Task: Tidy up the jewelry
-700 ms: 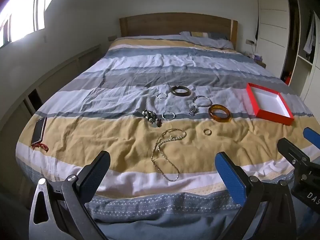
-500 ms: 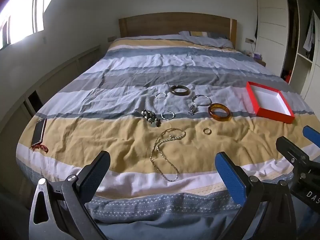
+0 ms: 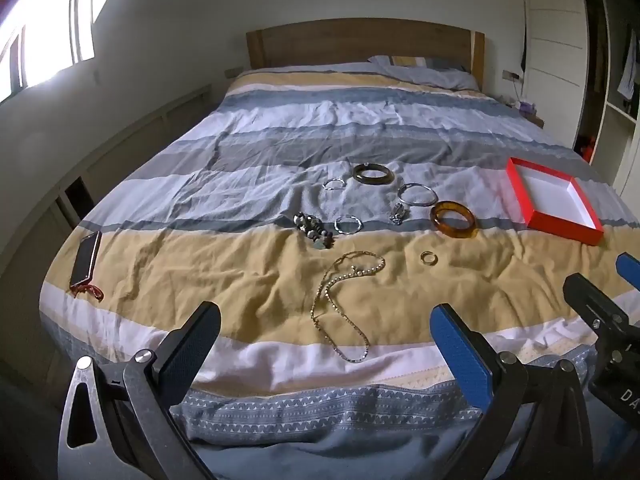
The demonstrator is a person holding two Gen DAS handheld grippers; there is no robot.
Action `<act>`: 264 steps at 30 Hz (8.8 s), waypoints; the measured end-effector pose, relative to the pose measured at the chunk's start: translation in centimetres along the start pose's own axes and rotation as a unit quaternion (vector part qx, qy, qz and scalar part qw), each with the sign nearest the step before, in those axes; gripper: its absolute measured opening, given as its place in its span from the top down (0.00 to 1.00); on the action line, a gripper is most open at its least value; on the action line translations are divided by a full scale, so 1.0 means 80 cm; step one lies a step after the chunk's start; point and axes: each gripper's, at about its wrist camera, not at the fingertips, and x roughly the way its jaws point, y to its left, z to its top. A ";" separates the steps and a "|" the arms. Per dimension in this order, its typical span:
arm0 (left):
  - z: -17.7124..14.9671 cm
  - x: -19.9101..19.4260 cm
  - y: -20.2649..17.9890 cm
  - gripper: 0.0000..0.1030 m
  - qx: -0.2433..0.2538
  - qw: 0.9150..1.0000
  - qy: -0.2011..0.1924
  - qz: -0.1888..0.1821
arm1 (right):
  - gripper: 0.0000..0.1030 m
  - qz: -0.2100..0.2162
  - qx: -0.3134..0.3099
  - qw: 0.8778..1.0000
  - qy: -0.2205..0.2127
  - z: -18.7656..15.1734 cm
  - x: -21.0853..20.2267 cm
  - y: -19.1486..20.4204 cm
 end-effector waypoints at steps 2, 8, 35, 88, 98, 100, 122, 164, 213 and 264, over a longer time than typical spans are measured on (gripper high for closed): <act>-0.001 0.001 0.002 0.01 -0.001 1.000 -0.003 0.001 | 0.15 0.002 -0.001 1.000 0.003 -0.001 0.005 0.002; 0.005 0.003 0.000 0.01 0.003 1.000 -0.016 0.005 | 0.15 0.013 -0.005 1.000 0.001 0.000 0.015 0.011; 0.003 0.044 0.013 0.03 -0.002 1.000 0.016 -0.010 | 0.15 0.019 0.014 0.999 0.029 0.003 0.054 -0.001; -0.004 0.212 0.077 0.97 -0.060 0.983 0.133 -0.109 | 0.81 0.130 -0.017 0.975 0.177 0.011 0.283 0.047; 0.009 0.165 0.079 0.97 -0.051 0.989 0.109 -0.088 | 0.82 0.152 -0.013 0.976 0.157 0.014 0.241 0.042; 0.014 0.150 0.074 0.97 -0.043 0.990 0.101 -0.086 | 0.82 0.157 -0.009 0.977 0.146 0.016 0.225 0.037; 0.188 0.128 -0.269 0.98 0.070 0.962 0.053 -0.259 | 0.82 0.022 0.075 0.996 0.051 0.075 0.141 -0.292; 0.142 0.319 -0.416 0.95 0.072 0.975 0.140 -0.159 | 0.78 0.009 0.020 0.991 0.136 0.070 0.309 -0.376; 0.025 -0.027 0.077 0.41 -0.094 0.995 0.025 -0.016 | 0.63 0.105 0.005 0.994 -0.021 0.070 -0.061 -0.076; 0.086 0.330 0.078 0.51 -0.148 0.975 0.159 -0.045 | 0.64 0.198 -0.039 0.968 0.149 0.068 0.317 -0.018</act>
